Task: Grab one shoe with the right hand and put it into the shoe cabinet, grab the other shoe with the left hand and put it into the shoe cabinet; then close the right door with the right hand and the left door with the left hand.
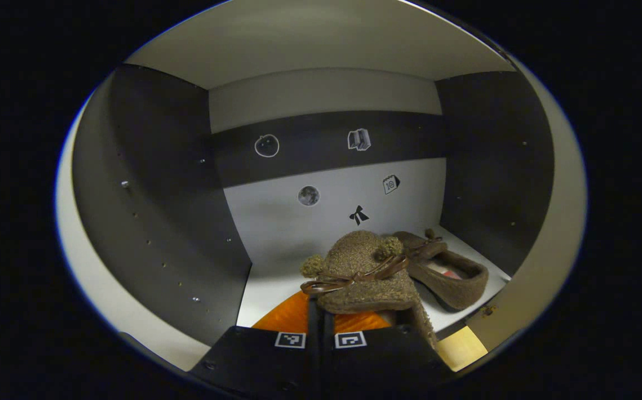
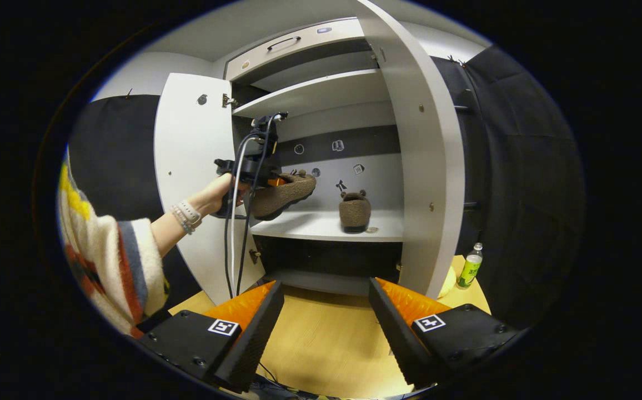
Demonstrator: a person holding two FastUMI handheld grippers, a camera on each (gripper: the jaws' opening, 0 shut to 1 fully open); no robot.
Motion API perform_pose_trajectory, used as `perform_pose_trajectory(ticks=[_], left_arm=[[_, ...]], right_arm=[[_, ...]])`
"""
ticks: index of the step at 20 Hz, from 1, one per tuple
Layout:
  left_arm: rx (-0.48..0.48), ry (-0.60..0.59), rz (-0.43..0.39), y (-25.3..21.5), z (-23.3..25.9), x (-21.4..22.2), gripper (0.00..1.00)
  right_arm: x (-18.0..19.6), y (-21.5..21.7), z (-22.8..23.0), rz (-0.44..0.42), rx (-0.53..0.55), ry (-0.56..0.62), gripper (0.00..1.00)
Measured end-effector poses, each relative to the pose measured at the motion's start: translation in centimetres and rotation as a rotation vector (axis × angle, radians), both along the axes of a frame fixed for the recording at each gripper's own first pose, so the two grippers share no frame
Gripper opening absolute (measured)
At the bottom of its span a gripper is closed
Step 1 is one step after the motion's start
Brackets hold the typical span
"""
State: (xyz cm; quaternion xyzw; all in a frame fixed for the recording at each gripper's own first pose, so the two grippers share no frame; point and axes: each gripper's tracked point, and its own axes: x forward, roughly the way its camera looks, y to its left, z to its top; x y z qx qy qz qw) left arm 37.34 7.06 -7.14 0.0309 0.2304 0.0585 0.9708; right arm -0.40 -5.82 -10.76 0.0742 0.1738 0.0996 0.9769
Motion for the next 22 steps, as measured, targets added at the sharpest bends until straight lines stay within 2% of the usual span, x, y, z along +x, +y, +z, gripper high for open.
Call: perform_pose_trajectory(ticks=[4, 7, 10, 15, 21, 22], left_arm=[[0.014, 0.057, 0.017, 0.4, -3.8, 5.1, 0.05], [0.042, 0.1, 0.018, 0.6, -6.2, 7.2, 0.05], [0.022, 0.125, 0.013, 0.6, -7.8, 7.9, 0.08], [0.012, 0.129, 0.019, 1.3, -8.2, 7.7, 0.22], [-0.012, 0.066, -0.008, 1.5, -5.3, 5.0, 0.77], [-0.005, 0.059, -0.014, 1.6, -4.9, 4.2, 0.89]], right_arm=[[0.0, -0.6, 0.0, 0.004, -0.032, 0.006, 0.98], [0.4, -0.6, 0.1, 0.015, -0.063, 0.007, 0.99], [0.8, -0.8, 0.0, 0.01, -0.062, 0.011, 0.98], [1.2, -1.3, -0.2, -0.004, -0.041, 0.027, 0.99], [1.0, -0.6, 0.5, 0.019, -0.038, 0.011, 0.98], [1.0, -0.3, 0.8, 0.027, -0.037, 0.005, 0.99]])
